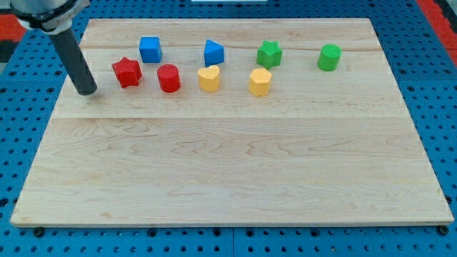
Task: Place the arm left to the red star
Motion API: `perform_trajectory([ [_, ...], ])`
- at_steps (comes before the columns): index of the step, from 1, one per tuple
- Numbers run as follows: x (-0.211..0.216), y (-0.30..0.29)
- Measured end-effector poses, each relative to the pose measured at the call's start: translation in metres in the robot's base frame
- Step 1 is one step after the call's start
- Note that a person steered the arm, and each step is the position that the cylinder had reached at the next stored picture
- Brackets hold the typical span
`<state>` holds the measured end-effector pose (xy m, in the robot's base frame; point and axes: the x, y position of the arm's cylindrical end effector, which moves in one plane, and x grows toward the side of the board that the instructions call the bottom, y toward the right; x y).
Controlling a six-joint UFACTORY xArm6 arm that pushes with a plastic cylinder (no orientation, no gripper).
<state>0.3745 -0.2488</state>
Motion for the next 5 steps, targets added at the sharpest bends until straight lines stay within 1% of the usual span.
perform_trajectory([
  [1, -0.028, -0.009],
  [2, -0.02, 0.015],
  [3, -0.021, 0.019],
  [4, -0.044, 0.015],
  [5, -0.05, 0.048],
])
